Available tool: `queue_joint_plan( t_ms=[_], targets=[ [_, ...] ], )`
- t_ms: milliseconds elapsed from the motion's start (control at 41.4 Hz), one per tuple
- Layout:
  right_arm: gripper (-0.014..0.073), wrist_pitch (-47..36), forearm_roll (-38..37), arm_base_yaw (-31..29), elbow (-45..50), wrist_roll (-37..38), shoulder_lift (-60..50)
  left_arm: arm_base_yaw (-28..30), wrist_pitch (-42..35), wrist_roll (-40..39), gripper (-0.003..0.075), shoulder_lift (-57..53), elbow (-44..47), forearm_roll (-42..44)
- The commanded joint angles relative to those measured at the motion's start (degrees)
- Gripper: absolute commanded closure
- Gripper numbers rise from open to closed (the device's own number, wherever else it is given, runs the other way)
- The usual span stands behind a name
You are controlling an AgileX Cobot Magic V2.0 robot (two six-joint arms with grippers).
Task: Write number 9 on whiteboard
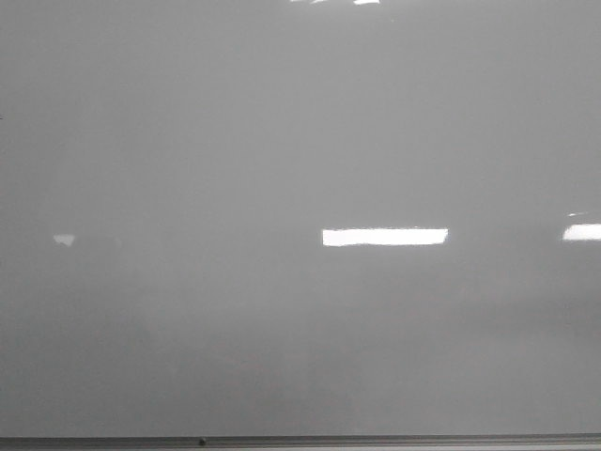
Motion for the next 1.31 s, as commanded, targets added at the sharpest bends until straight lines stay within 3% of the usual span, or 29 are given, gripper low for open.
queue_joint_plan(
  t_ms=[0, 1281],
  targets=[
    [0.0664, -4.4, -0.6, -0.3, -0.2, -0.2, -1.2, 0.0, -4.8, -0.3, 0.0739, -1.1, 0.1, -0.3],
    [0.0664, -5.9, -0.5, -0.3, -0.2, -0.2, -1.2, 0.0, -7.5, -0.3, 0.0739, -1.1, 0.1, -0.2]
  ],
)
